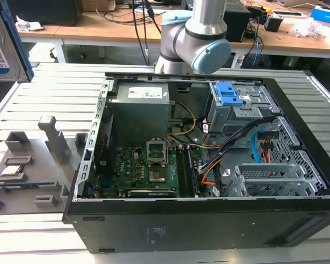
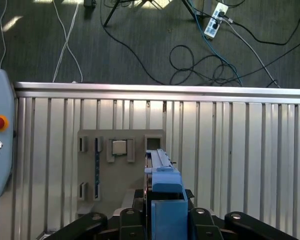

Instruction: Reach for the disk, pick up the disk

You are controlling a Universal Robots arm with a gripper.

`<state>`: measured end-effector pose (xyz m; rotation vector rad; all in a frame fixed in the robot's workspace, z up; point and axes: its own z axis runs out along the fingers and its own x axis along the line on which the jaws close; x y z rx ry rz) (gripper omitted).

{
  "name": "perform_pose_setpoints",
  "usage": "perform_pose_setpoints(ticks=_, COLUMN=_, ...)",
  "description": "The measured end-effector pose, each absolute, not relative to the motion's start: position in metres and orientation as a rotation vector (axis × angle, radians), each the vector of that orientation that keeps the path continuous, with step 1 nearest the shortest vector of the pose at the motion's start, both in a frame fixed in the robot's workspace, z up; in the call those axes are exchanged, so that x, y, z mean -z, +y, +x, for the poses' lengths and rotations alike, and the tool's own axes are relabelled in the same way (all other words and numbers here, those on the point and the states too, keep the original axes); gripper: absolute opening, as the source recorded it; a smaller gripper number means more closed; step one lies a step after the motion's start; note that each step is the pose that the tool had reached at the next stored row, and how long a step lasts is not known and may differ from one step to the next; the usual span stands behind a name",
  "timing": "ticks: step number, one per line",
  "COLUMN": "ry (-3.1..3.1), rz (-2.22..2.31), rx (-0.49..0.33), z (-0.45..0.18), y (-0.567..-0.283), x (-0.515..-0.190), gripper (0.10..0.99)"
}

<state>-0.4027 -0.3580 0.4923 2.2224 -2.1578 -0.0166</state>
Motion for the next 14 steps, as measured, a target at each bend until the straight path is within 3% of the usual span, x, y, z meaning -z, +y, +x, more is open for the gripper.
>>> perform_pose_setpoints(ticks=14, ry=-2.158, rz=2.222, rx=0.016, z=-0.329, y=-0.356, x=-0.492, gripper=0.369)
